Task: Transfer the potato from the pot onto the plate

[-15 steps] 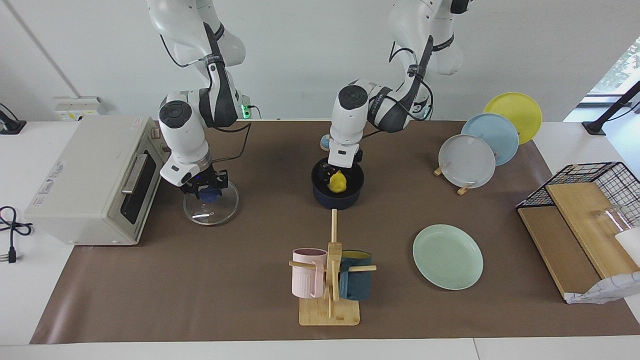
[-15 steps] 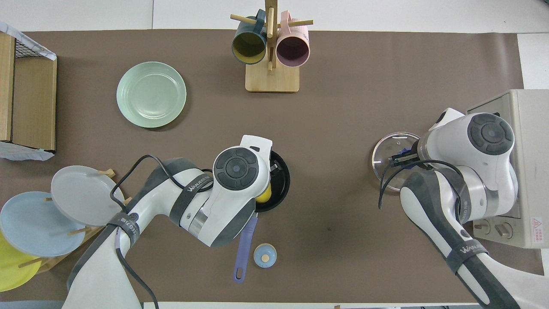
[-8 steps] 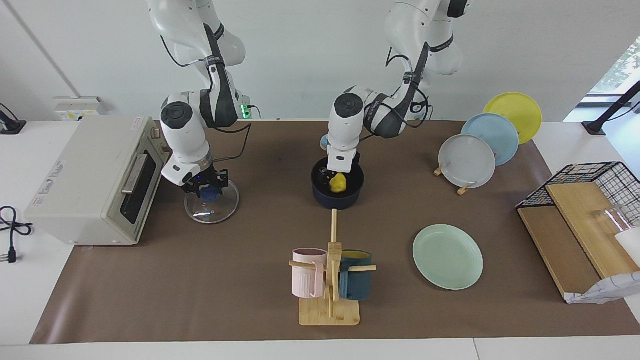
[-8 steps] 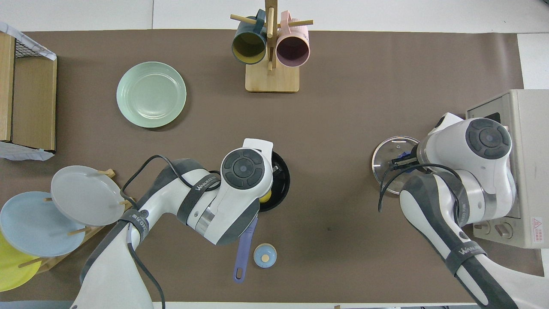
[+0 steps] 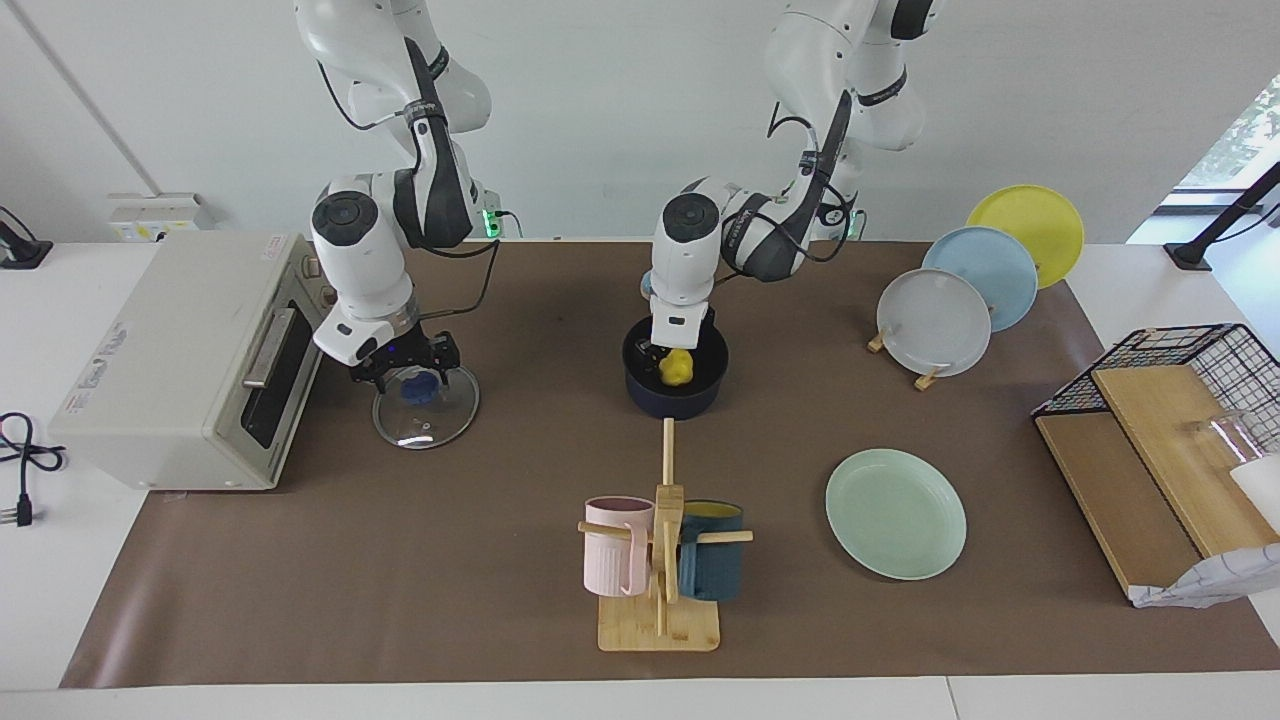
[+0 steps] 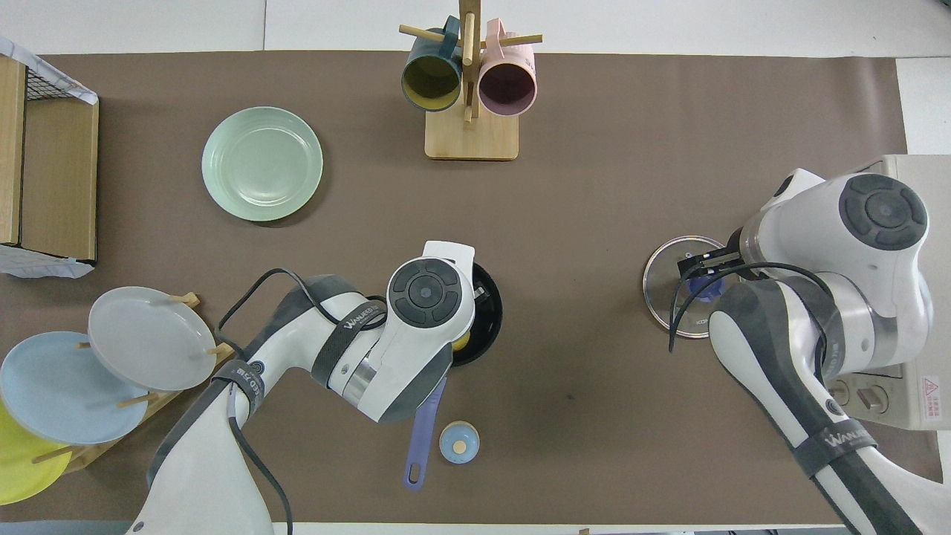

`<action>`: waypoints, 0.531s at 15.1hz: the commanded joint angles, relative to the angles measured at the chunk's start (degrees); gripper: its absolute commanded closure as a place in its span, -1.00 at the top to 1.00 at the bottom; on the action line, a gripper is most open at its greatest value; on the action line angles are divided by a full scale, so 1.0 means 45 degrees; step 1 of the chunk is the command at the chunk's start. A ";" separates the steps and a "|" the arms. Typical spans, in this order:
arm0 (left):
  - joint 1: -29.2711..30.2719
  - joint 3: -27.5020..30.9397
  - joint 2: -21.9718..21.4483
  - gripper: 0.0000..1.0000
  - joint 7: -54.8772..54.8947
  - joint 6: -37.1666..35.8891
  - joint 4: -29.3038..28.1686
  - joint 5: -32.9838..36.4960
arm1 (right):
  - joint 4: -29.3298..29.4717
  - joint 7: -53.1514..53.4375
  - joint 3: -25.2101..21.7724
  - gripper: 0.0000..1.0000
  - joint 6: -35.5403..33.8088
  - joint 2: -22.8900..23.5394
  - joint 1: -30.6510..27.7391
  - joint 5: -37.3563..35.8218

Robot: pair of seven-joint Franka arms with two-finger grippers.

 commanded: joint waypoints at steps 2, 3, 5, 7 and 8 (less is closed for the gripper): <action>-0.0089 0.0169 0.0046 -1.00 0.0311 0.0147 0.0076 0.0109 | 0.1962 0.0076 0.0165 1.00 -0.2462 -0.0068 -0.0140 0.0250; -0.0088 0.0169 0.0007 -1.00 0.0312 0.0147 0.0095 0.0109 | 0.2372 0.0076 0.0165 1.00 -0.2990 -0.0088 -0.0140 0.0250; -0.0108 0.0188 -0.0110 -1.00 0.0351 0.0128 0.0115 0.0109 | 0.3212 0.0076 0.0165 1.00 -0.4045 -0.0146 -0.0140 0.0270; -0.0108 0.0208 -0.0362 -1.00 0.0370 -0.0144 0.0348 0.0109 | 0.4051 0.0173 0.0185 1.00 -0.5003 -0.0224 -0.0102 0.0250; -0.0108 0.0227 -0.0674 -1.00 0.0506 -0.0377 0.0408 0.0109 | 0.4404 0.0174 0.0185 1.00 -0.5452 -0.0244 -0.0082 0.0270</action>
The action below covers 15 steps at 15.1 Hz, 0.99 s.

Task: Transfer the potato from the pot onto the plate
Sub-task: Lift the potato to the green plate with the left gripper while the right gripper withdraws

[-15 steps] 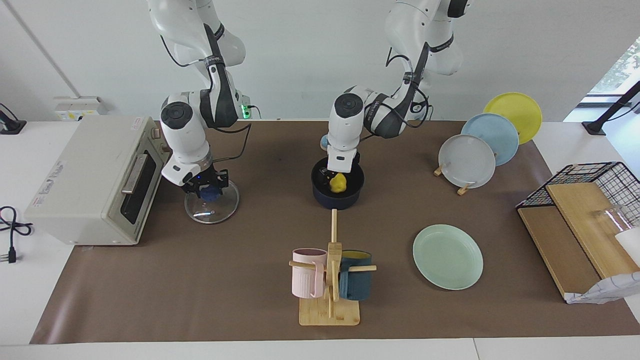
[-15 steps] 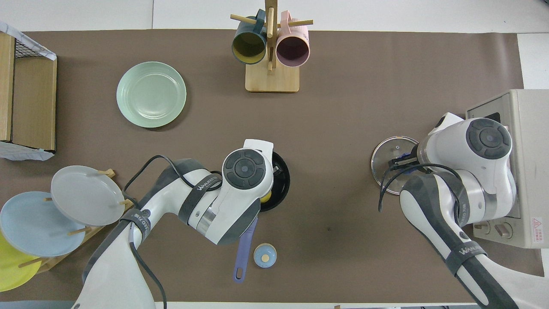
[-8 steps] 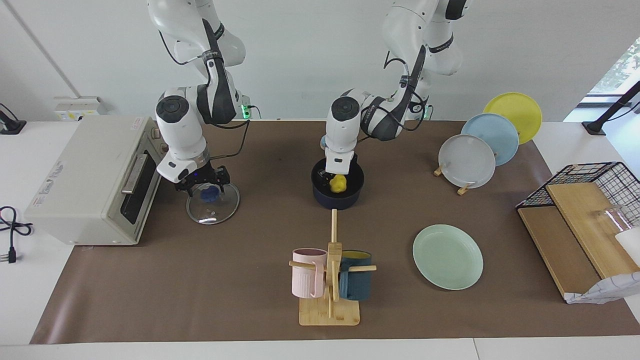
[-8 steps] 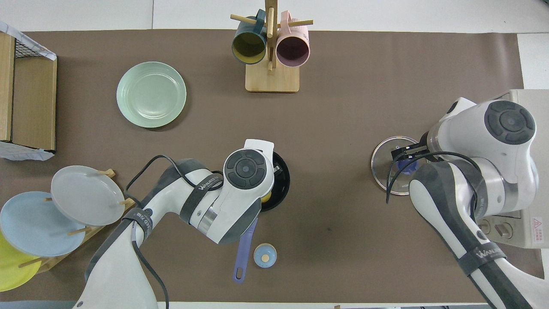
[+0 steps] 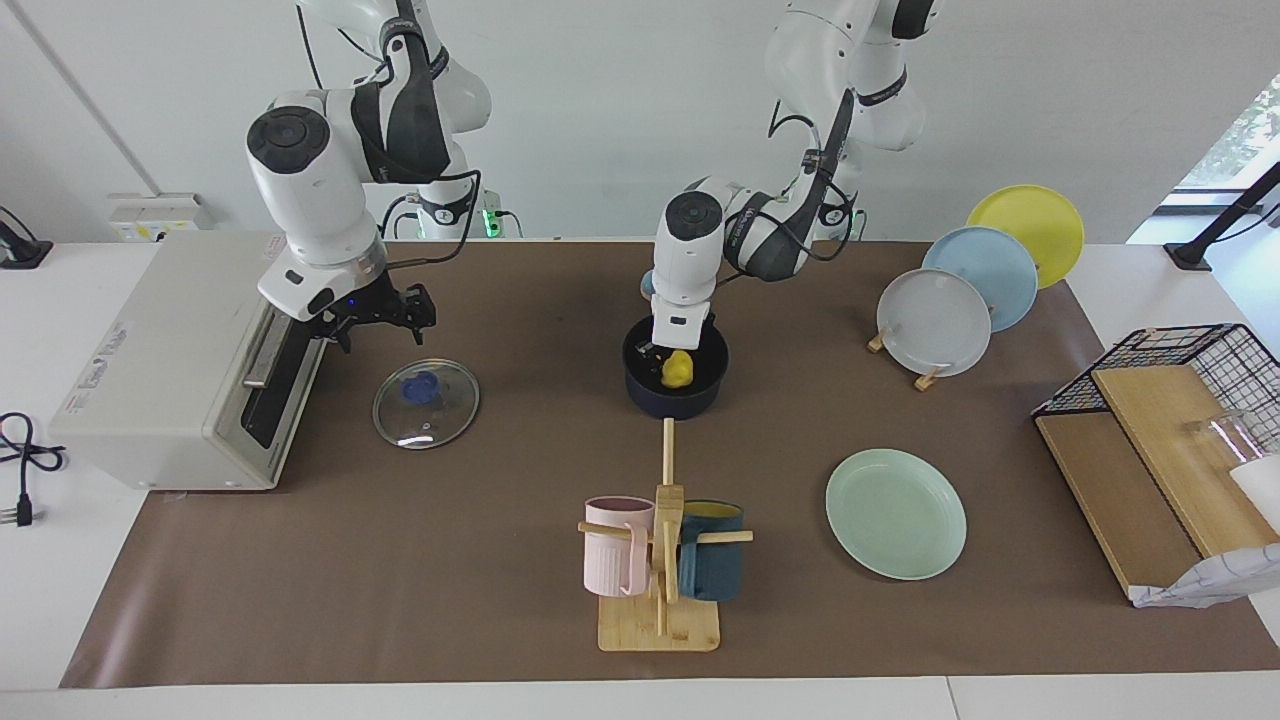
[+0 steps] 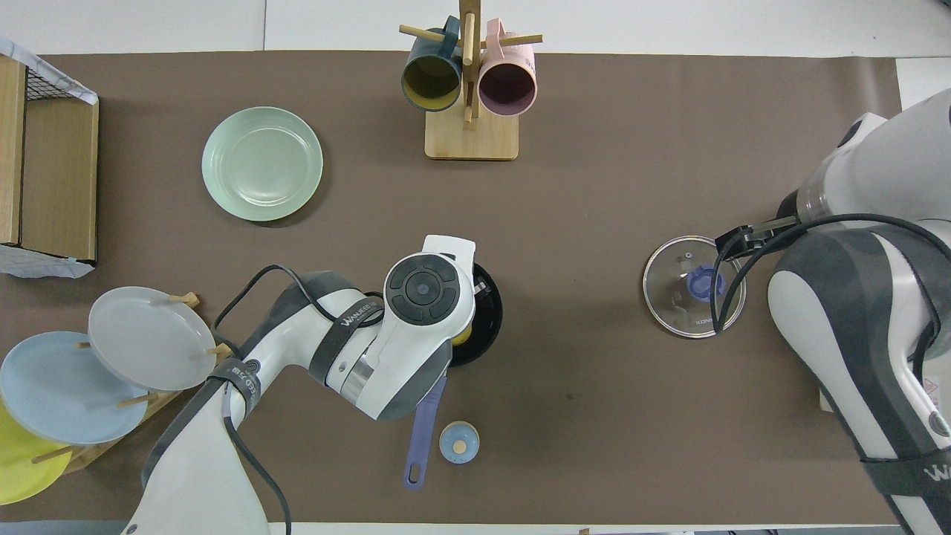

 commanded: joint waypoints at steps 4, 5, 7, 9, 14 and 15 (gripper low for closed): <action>0.0804 0.0227 -0.1863 -1.00 0.2154 -0.3199 0.1734 0.0102 | 0.2121 0.0174 0.0154 1.00 -0.2371 0.0025 -0.0123 0.0267; 0.1351 0.0208 -0.1884 -1.00 0.3031 -0.4175 0.2592 0.0102 | 0.2336 0.0174 0.0154 1.00 -0.2780 0.0006 -0.0123 0.0267; 0.2445 0.0227 -0.1864 -1.00 0.4770 -0.5411 0.4021 0.0005 | 0.3329 0.0193 0.0154 1.00 -0.3678 0.0277 -0.0142 0.0286; 0.3578 0.0227 -0.1768 -1.00 0.6352 -0.5552 0.4630 -0.0035 | 0.4132 0.0213 0.0154 1.00 -0.4422 0.0532 -0.0259 0.0286; 0.6450 0.0227 -0.1007 -1.00 1.1235 -0.4581 0.4906 -0.0287 | 0.5208 0.0447 -0.0003 1.00 -0.5301 0.0377 -0.0434 0.0247; 0.6822 0.0227 -0.0541 -1.00 1.2055 -0.3861 0.4906 -0.0289 | 0.5325 0.0447 -0.0003 1.00 -0.5497 0.0357 -0.0513 0.0209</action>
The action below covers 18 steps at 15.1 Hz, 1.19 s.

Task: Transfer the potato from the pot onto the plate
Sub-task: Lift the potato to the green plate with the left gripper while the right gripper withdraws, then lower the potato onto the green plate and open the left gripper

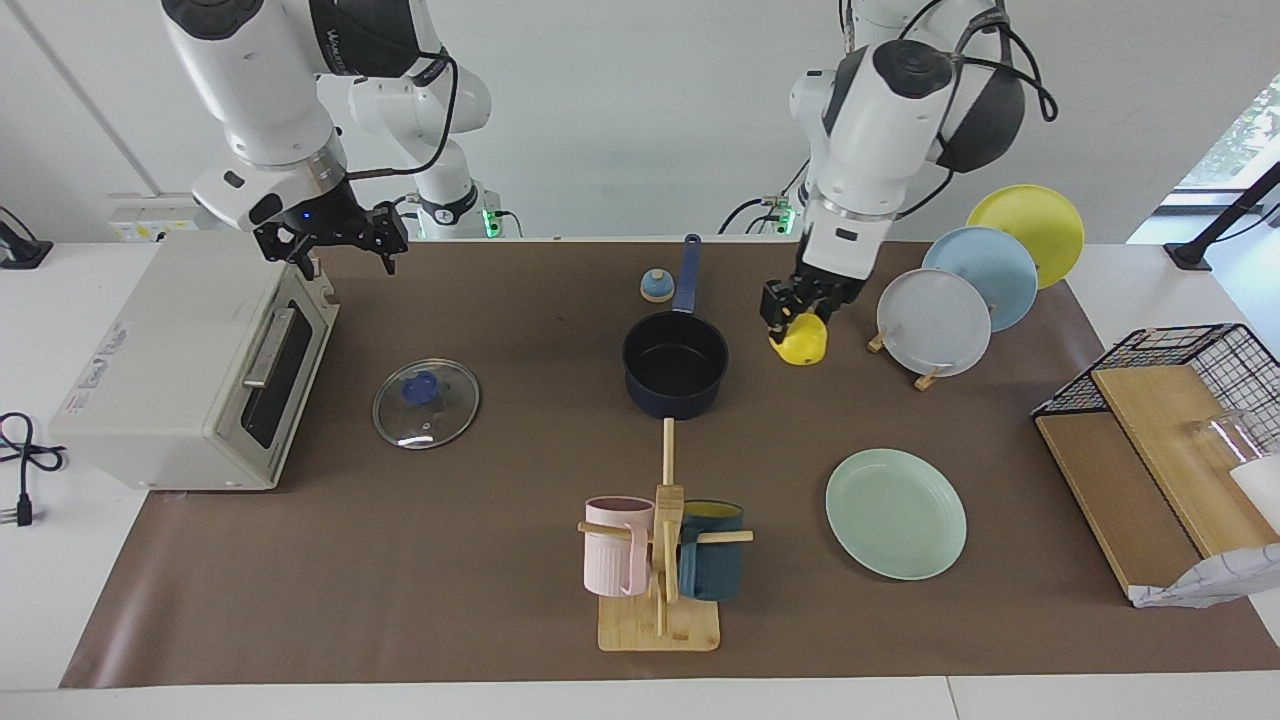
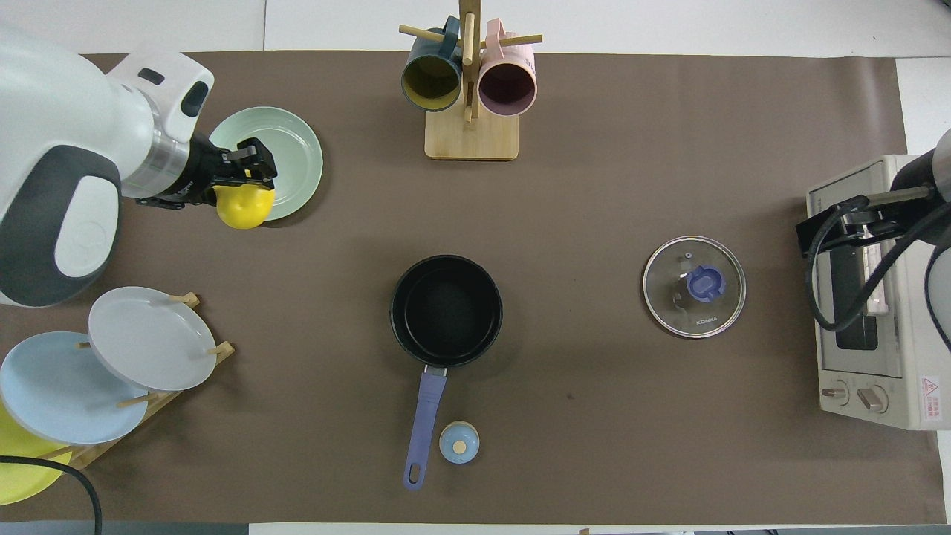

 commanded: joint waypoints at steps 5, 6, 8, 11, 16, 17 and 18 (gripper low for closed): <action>0.1180 -0.0159 0.3243 -1.00 0.2241 0.3859 0.0432 -0.0064 | 0.0389 0.0175 -0.0121 1.00 -0.0767 -0.0103 -0.0323 0.0263; 0.1141 -0.0159 0.3711 -1.00 0.2241 0.4249 0.0432 -0.0064 | 0.0137 0.0194 -0.0122 1.00 -0.0767 -0.0279 -0.0303 0.0262; 0.1180 -0.0179 0.4318 -1.00 0.2280 0.5166 0.0393 0.0401 | -0.0178 0.0233 -0.0122 1.00 -0.0708 -0.0534 -0.0303 0.0262; 0.1141 -0.0179 0.4458 -1.00 0.2475 0.5326 0.0218 0.0659 | -0.0100 0.0486 -0.0335 1.00 -0.0223 -0.0418 -0.0069 0.0262; 0.1063 -0.0179 0.4419 -0.81 0.2805 0.6008 -0.0522 0.0639 | -0.0022 0.0487 -0.0375 1.00 -0.0220 -0.0359 -0.0127 0.0243; 0.1101 -0.0179 0.4400 -0.62 0.3059 0.6184 -0.0699 0.0639 | 0.0055 0.0487 -0.0376 1.00 -0.0239 -0.0339 -0.0127 0.0243; 0.1121 -0.0179 0.4380 -0.39 0.3197 0.6167 -0.0740 0.0639 | 0.0172 0.0487 -0.0395 1.00 -0.0317 -0.0300 -0.0147 0.0243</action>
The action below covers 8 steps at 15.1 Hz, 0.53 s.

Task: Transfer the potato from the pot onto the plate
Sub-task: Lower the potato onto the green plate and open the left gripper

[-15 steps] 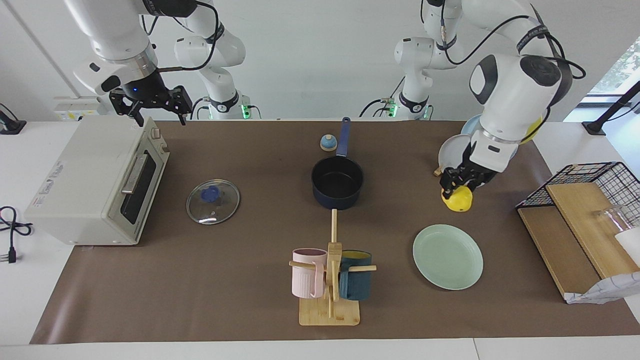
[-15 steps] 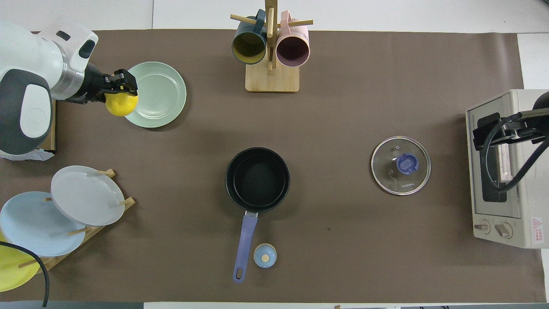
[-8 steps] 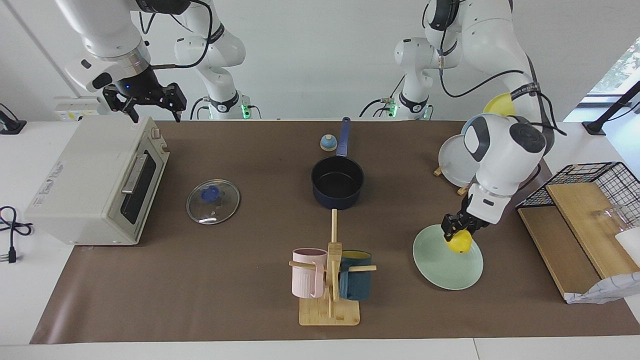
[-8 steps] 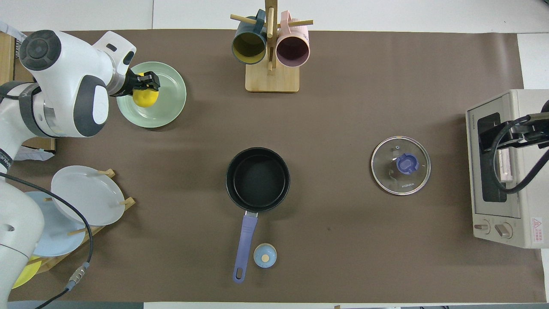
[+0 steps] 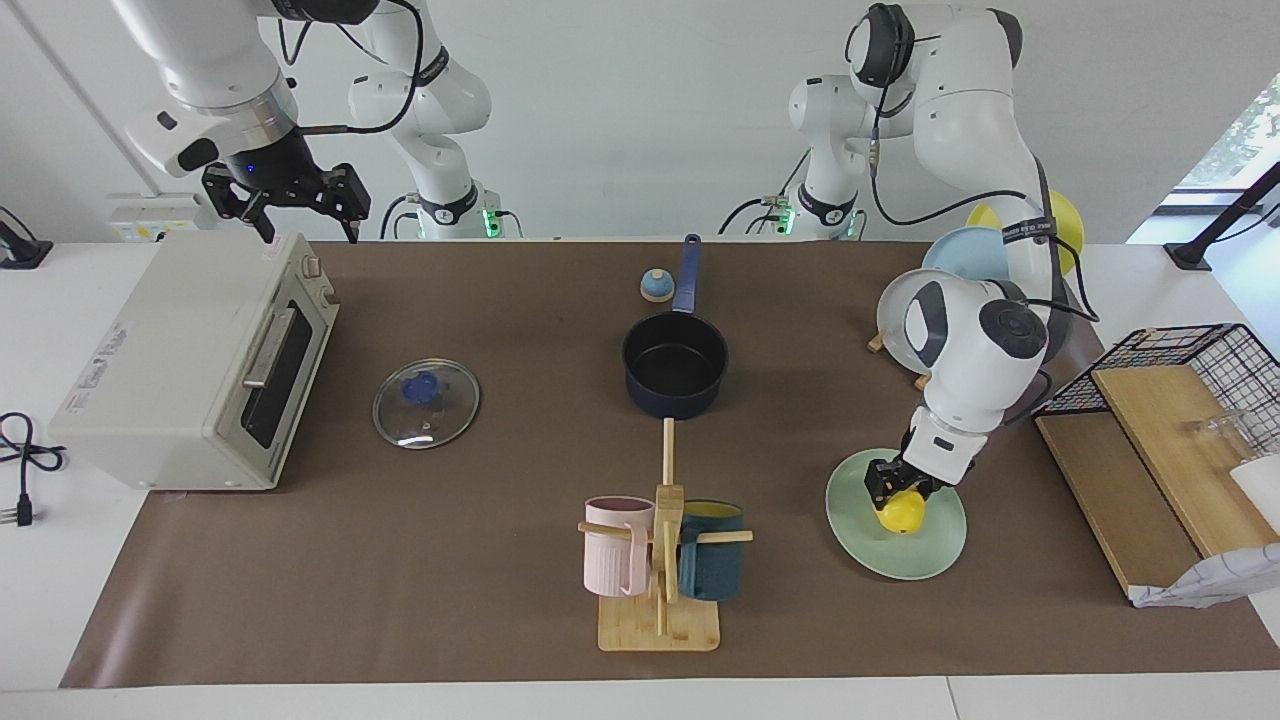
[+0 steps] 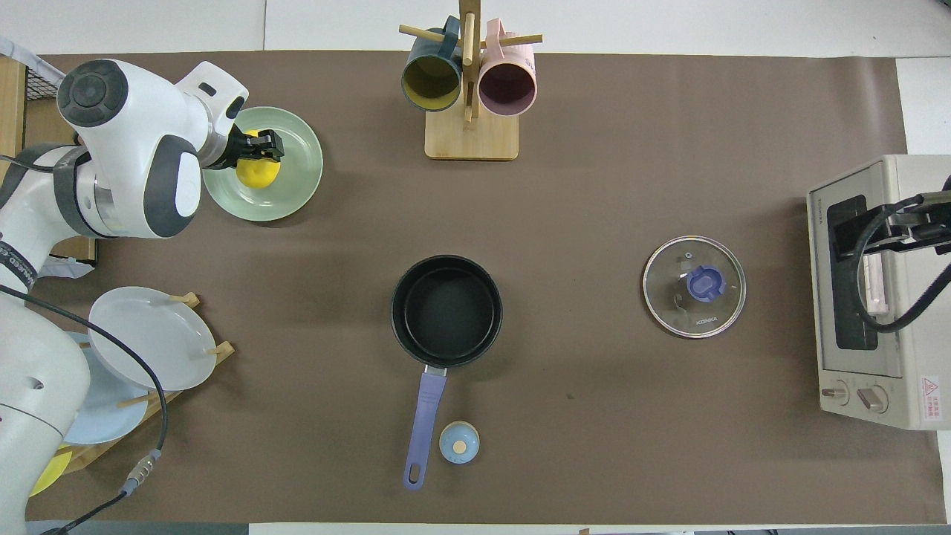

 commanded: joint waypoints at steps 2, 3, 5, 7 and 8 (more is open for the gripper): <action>0.0054 -0.0002 -0.0120 0.06 0.0457 0.0513 -0.0523 0.0189 | -0.0123 0.0271 -0.0156 1.00 0.0125 -0.0160 -0.0004 0.0281; 0.0054 0.0018 -0.0120 0.20 0.0457 0.0513 -0.0523 0.0189 | -0.0202 0.0272 -0.0157 1.00 0.0144 -0.0199 -0.0004 0.0320; 0.0073 0.0018 -0.0139 0.99 0.0477 0.0455 -0.0504 0.0189 | -0.0241 0.0292 -0.0176 1.00 0.0183 -0.0199 -0.0004 0.0729; 0.0093 -0.0001 -0.0198 1.00 0.0457 0.0357 -0.0348 0.0169 | -0.0222 0.0272 -0.0196 1.00 0.0163 -0.0199 -0.0004 0.0770; 0.0112 0.0018 -0.0314 1.00 0.0457 0.0279 -0.0290 0.0169 | -0.0222 0.0272 -0.0196 1.00 0.0163 -0.0219 -0.0023 0.0770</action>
